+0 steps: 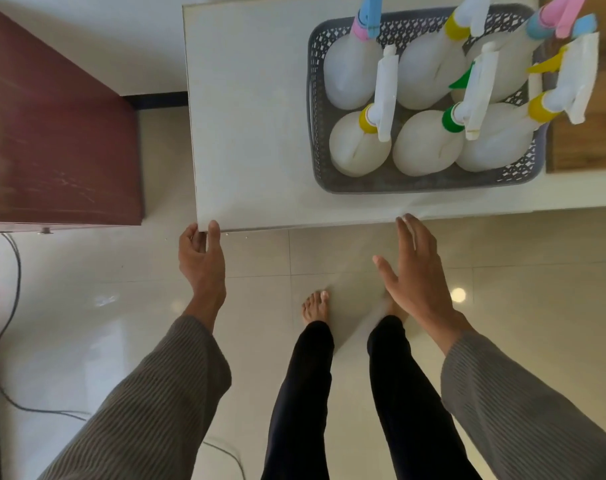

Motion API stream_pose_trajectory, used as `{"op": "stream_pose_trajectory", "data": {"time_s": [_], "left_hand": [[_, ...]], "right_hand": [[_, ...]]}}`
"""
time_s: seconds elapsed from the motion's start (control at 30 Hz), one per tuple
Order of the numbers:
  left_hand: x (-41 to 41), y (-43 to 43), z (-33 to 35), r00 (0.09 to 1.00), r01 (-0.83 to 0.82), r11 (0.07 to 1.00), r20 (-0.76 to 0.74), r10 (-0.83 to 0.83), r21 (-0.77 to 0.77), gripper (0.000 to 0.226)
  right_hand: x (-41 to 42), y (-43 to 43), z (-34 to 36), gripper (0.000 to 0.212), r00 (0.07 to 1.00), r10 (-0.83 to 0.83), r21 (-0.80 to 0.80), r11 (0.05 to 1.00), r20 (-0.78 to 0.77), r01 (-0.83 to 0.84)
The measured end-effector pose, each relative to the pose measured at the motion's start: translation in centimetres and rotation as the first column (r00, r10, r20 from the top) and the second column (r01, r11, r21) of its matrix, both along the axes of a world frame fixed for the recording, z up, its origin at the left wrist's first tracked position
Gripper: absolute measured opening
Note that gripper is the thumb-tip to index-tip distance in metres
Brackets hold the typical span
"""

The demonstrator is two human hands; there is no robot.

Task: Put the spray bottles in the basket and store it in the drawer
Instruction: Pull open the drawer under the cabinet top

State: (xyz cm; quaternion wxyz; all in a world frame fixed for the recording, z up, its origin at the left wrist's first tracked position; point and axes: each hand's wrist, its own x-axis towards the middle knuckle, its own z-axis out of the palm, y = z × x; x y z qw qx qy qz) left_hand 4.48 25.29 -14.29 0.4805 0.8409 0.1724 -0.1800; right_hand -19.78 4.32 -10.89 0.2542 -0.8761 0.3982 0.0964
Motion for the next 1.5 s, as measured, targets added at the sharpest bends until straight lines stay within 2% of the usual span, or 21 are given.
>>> {"op": "stream_pose_trajectory", "data": {"time_s": [0.1,0.17,0.23,0.3,0.37,0.4,0.47,0.5,0.53,0.57,0.73,0.83,1.07,1.3,1.5], "left_hand": [[-0.1,0.7,0.1,0.998,0.058,0.998,0.007,-0.058,0.01,0.048],[-0.5,1.0,0.2,0.989,0.148,0.989,0.017,-0.148,0.029,0.054],[-1.9,1.0,0.3,0.948,0.294,0.939,0.069,-0.31,0.18,0.067],[-4.5,0.4,0.5,0.863,0.396,0.833,0.154,-0.482,0.387,0.071],[-7.8,-0.6,1.0,0.733,0.514,0.709,0.182,-0.655,0.483,0.069],[-9.4,-1.2,1.1,0.631,0.607,0.619,0.171,-0.757,0.498,0.07],[-12.2,-2.2,1.0,0.352,0.771,0.367,0.132,-0.927,0.521,0.072],[-13.2,-2.8,0.9,0.229,0.808,0.248,0.103,-0.968,0.534,0.073],[-13.9,-3.4,0.8,0.144,0.82,0.158,0.07,-0.987,0.55,0.073],[-14.3,-4.2,0.7,0.097,0.815,0.098,0.033,-0.995,0.57,0.073],[-15.1,-6.7,-0.4,0.099,0.804,-0.043,-0.205,-0.974,0.592,0.076],[-15.7,-6.4,-0.4,0.076,0.792,-0.109,-0.274,-0.959,0.601,0.078],[-17.1,-4.8,0.5,0.064,0.82,-0.127,-0.31,-0.949,0.557,0.08],[-20.3,-2.8,0.9,0.108,0.884,-0.07,-0.348,-0.931,0.462,0.084],[-23.6,0.3,1.1,0.098,0.911,-0.067,-0.371,-0.924,0.407,0.085]], "right_hand": [[-0.2,0.3,-0.5,0.074,0.996,0.054,-0.033,0.998,-0.064,-0.056],[-0.6,0.5,-0.9,0.078,0.987,0.081,-0.045,0.995,-0.139,-0.088],[-1.2,0.6,-1.4,0.08,0.972,0.104,-0.055,0.992,-0.21,-0.118],[-1.9,0.5,-1.8,0.078,0.959,0.113,-0.064,0.989,-0.26,-0.134],[-2.6,0.3,-2.1,0.073,0.946,0.11,-0.076,0.987,-0.305,-0.139],[-2.9,0.2,-2.3,0.072,0.94,0.106,-0.079,0.987,-0.324,-0.139],[-3.5,-0.2,-2.5,0.07,0.931,0.101,-0.069,0.989,-0.351,-0.134],[-3.8,-0.3,-2.6,0.07,0.927,0.106,-0.063,0.989,-0.36,-0.137],[-4.1,-0.5,-2.7,0.071,0.924,0.116,-0.061,0.987,-0.365,-0.148],[-4.4,-0.6,-2.7,0.071,0.92,0.129,-0.063,0.984,-0.37,-0.164],[-4.9,-0.1,-2.8,0.074,0.918,0.131,-0.051,0.986,-0.373,-0.161],[-5.1,0.2,-2.7,0.076,0.924,0.11,-0.03,0.991,-0.366,-0.13],[-6.8,1.4,-1.6,0.08,0.914,0.142,0.041,0.99,-0.38,-0.137],[-9.7,3.6,-0.4,0.074,0.902,0.18,0.117,0.982,-0.391,-0.146],[-13.3,6.8,-0.2,0.072,0.905,0.185,0.165,0.978,-0.383,-0.13]]}}
